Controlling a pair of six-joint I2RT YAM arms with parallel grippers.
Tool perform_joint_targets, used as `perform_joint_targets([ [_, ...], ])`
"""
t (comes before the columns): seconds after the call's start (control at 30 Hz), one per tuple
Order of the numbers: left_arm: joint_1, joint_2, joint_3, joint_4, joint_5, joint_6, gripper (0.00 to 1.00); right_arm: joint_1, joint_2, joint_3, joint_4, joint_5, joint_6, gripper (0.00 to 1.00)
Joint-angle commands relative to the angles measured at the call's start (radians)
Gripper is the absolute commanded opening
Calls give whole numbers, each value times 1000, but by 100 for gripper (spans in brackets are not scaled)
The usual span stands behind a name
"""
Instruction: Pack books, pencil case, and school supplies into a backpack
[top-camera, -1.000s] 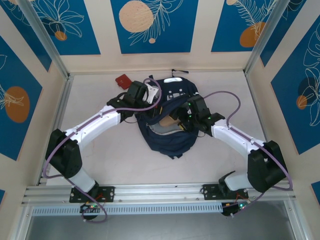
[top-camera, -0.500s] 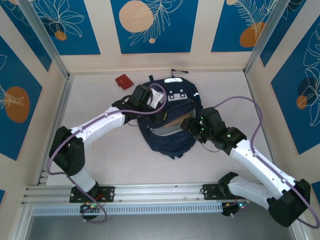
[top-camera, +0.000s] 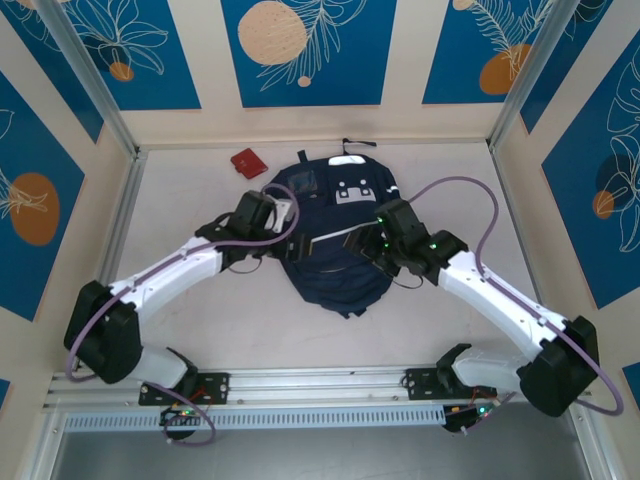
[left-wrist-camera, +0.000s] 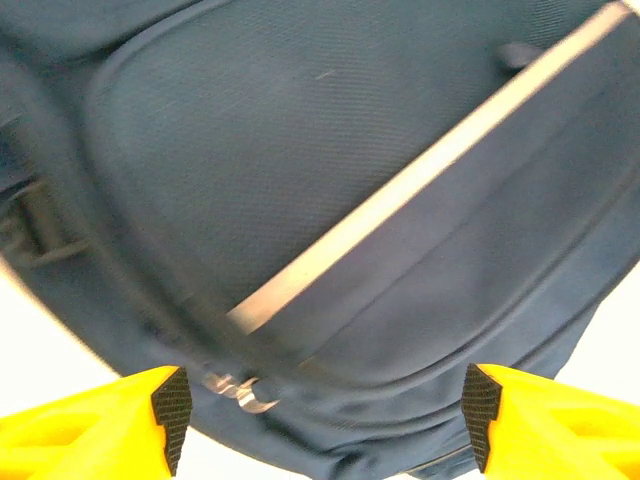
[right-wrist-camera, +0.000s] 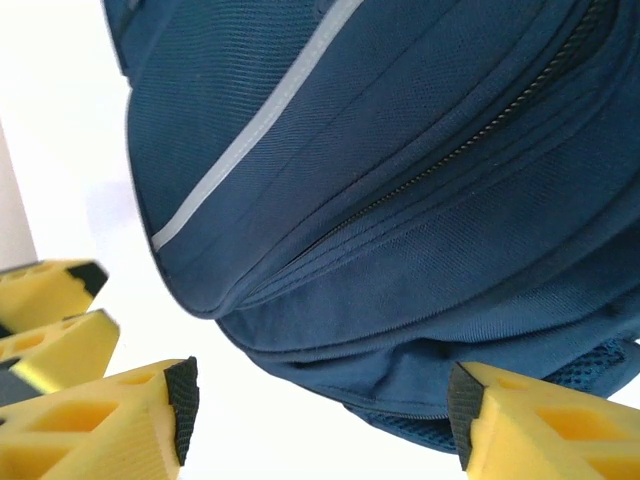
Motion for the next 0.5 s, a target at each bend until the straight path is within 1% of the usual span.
perform_joint_targets([
  [0.0,34,-48,-101,45,-37,-14,73,7,56,37,21,-12,67,66],
  [0.1,37,-89,-177,86,-57,-13,72,-1,109,42,80,-36,93,58],
  [0.23,37,-127,-227,113,-70,-16,72,-6,171,58,136,-72,112,50],
  [0.4,37,-132,-232,98,-79,5,72,-6,197,64,153,-78,139,49],
  [0.47,37,-128,-232,100,-78,14,72,-7,200,57,152,-64,158,46],
])
